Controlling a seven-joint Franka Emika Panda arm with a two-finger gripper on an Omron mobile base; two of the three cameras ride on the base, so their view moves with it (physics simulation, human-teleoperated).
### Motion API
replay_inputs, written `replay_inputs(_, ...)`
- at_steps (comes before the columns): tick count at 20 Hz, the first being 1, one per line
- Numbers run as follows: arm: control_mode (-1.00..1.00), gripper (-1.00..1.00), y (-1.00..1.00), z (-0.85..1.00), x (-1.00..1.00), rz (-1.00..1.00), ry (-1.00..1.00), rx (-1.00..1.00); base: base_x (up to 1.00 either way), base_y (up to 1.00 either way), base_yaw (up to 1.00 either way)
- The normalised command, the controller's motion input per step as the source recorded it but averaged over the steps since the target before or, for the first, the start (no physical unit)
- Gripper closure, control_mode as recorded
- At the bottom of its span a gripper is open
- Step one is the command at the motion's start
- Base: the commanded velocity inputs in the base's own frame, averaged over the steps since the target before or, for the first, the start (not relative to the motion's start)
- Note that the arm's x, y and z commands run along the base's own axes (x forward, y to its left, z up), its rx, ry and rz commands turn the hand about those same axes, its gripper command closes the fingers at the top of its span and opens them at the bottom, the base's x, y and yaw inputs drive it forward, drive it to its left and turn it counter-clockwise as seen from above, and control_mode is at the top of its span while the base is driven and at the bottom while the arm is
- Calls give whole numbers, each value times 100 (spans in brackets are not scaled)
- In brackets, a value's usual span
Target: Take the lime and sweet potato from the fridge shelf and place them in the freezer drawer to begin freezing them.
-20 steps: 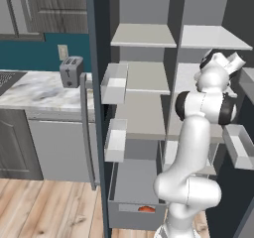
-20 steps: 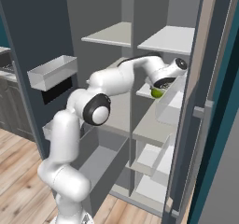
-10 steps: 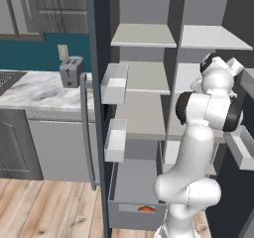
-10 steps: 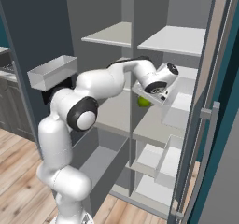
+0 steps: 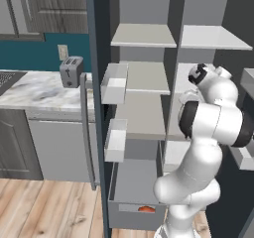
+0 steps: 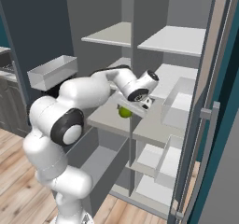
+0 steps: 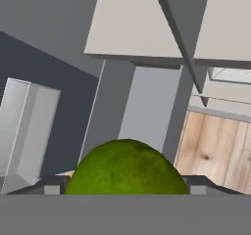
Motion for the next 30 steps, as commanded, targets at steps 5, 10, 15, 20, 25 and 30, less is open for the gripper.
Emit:
replay_inputs(5,-100,100,69,-18,-41,9,14,0,0,0,0)
replay_inputs(10,-100,100,66,-25,-35,10,15,0,0,0,0)
replay_inputs(15,-100,100,69,-46,-27,10,15,-3,0,0,0)
replay_inputs(20,-100,100,68,-61,-4,9,17,-6,0,0,0)
replay_inputs(25,-100,100,42,-75,0,8,17,-6,0,0,0)
replay_inputs(30,-100,100,0,-75,0,9,11,-1,0,0,0)
